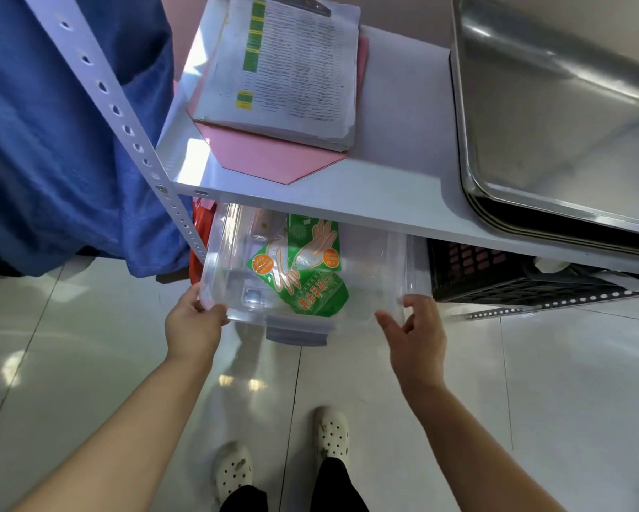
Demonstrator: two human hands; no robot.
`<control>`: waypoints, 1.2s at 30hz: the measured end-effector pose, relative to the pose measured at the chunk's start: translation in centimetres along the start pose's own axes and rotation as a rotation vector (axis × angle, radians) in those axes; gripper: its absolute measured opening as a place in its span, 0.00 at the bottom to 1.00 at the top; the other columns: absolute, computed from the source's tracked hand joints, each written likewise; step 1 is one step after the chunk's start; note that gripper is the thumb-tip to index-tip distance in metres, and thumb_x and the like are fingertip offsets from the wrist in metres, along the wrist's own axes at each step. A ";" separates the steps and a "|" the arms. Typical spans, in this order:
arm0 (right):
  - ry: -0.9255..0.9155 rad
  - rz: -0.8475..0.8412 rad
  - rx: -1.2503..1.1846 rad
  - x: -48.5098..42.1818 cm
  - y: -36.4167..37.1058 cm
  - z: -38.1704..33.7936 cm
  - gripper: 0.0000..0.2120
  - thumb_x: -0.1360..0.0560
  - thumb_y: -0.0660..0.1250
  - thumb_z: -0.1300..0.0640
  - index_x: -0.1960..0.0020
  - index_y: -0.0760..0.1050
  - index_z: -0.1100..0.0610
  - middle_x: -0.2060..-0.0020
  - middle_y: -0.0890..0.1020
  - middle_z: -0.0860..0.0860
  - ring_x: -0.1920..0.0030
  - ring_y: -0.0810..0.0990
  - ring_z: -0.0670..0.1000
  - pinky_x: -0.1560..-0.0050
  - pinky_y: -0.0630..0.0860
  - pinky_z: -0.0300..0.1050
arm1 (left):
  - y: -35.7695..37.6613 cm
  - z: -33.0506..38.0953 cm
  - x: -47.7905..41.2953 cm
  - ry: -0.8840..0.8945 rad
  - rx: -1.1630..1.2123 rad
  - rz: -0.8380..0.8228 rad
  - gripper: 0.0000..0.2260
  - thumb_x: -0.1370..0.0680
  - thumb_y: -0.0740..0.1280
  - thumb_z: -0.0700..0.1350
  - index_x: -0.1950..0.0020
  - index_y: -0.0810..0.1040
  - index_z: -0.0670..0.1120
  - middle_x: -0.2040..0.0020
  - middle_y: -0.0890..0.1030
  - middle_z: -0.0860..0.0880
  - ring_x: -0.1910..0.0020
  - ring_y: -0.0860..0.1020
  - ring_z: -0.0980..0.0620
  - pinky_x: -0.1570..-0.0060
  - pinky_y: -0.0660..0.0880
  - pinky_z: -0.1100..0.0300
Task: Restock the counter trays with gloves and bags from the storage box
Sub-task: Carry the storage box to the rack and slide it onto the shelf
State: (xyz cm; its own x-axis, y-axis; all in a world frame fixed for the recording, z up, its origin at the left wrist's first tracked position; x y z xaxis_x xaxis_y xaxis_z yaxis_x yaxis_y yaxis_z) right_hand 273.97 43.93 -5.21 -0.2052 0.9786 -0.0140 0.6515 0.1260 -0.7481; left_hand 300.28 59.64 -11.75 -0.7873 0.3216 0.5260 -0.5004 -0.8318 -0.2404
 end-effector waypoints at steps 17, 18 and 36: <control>-0.683 -0.163 0.420 6.2 12.8 -12.7 0.21 0.44 0.81 0.49 0.62 0.76 0.60 0.66 0.78 0.56 0.70 0.77 0.57 0.73 0.72 0.42 | -4.2 1.3 -1.2 -0.052 0.041 -0.332 0.15 0.21 0.60 0.35 0.36 0.74 0.41 0.43 0.78 0.44 0.47 0.78 0.46 0.52 0.76 0.62; -0.702 -0.177 0.415 6.3 13.6 -13.2 0.21 0.44 0.81 0.49 0.62 0.76 0.60 0.67 0.79 0.56 0.70 0.77 0.57 0.73 0.72 0.42 | -4.4 1.3 -1.3 -0.064 0.028 -0.337 0.15 0.21 0.61 0.36 0.34 0.74 0.41 0.42 0.78 0.44 0.45 0.79 0.46 0.51 0.76 0.61; -0.249 0.032 0.262 5.2 8.0 -4.0 0.11 0.30 0.71 0.62 0.48 0.79 0.57 0.53 0.80 0.56 0.52 0.76 0.60 0.52 0.69 0.51 | -2.7 -0.4 -0.2 -0.220 0.093 -0.222 0.06 0.21 0.60 0.36 0.50 0.74 0.33 0.56 0.75 0.37 0.64 0.76 0.45 0.55 0.79 0.55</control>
State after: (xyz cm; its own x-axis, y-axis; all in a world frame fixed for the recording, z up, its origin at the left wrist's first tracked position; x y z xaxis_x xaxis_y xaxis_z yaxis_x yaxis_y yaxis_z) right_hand 281.01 50.71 -8.58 -0.3806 0.9077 -0.1769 0.4579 0.0188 -0.8888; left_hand 301.65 62.01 -11.52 -0.5613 0.4028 0.7230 -0.6079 -0.7934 -0.0300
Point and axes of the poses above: each hand's wrist, its own x-axis away from the middle knuckle, its own y-axis out of the palm, z = x × y, the point moved 4 cm from there along -x, towards the middle knuckle
